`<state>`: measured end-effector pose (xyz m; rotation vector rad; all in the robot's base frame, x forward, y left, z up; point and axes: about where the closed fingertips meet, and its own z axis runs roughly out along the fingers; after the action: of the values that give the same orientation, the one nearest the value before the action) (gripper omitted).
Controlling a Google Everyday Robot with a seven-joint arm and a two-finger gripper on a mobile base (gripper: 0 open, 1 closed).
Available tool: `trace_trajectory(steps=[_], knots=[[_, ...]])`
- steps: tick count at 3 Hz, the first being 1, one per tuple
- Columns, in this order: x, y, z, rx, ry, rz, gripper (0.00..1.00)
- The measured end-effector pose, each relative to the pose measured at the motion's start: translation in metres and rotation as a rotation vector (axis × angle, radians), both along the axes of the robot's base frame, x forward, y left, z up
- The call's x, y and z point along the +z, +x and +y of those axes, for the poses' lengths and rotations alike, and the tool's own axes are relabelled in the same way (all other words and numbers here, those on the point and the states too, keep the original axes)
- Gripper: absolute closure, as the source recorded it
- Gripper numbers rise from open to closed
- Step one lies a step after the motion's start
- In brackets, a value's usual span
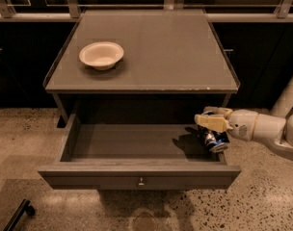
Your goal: Pick pepsi can from top drawer and place on counter
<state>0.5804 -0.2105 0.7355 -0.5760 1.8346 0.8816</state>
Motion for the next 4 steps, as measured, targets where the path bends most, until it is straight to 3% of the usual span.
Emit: trace_trajectory(steps=[1,2,3,4], knots=[[0.0,0.0,0.0,0.0,0.0,0.0,1.0],[0.007,0.015,0.009,0.022,-0.028,0.011,1.0],[0.043,0.019,0.012,0.011,-0.062,-0.053,1.0],[0.044,0.02,0.011,0.001,-0.075,-0.068,1.0]])
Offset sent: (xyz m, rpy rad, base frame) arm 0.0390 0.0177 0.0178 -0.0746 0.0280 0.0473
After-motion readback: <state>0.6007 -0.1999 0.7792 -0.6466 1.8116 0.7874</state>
